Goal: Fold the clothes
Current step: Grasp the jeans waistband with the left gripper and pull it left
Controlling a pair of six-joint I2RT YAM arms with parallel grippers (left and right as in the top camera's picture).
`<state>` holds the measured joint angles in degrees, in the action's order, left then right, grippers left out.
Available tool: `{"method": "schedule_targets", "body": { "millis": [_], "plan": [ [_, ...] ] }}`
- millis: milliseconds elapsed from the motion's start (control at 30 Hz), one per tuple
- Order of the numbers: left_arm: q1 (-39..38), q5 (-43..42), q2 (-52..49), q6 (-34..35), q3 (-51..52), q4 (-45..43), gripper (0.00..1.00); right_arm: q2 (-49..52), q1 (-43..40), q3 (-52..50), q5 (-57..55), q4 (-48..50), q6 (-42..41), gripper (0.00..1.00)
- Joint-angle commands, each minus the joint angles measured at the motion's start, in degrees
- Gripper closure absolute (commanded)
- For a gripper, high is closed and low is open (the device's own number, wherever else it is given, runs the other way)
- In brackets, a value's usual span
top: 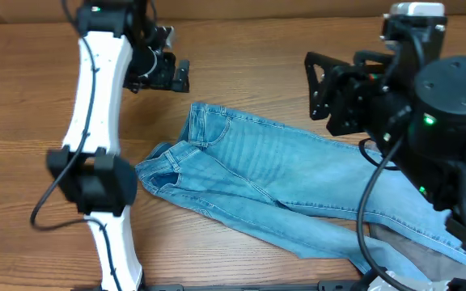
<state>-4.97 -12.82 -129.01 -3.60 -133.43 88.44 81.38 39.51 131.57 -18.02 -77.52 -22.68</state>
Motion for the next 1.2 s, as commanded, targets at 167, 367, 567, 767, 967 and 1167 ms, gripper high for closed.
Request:
{"method": "schedule_targets", "body": {
  "millis": [167,367,567,767,967,1167],
  "plan": [
    [-1.25,-7.23,-14.03,-2.84,0.13,-7.52,0.08,2.19,0.15,0.07,-1.55,-3.48,-0.52,0.23],
    [-3.43,-7.54,-18.43,-3.74,0.13,-10.88,0.18,3.56,0.15,0.07,-2.56,-4.98,-0.55,0.23],
    [-5.44,-6.29,-20.41,-4.33,0.15,-12.83,0.49,4.11,0.15,0.02,-2.86,-5.81,-0.57,0.24],
    [-5.95,-4.57,-19.56,-2.56,-0.79,-12.41,0.96,4.09,0.15,0.02,-2.99,-5.81,-0.57,0.26],
    [0.0,2.32,-15.08,6.08,-13.62,-8.41,0.96,4.09,0.15,0.02,-2.97,-5.75,-0.63,0.29],
    [12.07,8.98,-9.03,8.57,-26.84,-6.19,0.96,4.09,0.15,0.04,-2.97,-5.79,-2.36,0.29]
  ]
}}
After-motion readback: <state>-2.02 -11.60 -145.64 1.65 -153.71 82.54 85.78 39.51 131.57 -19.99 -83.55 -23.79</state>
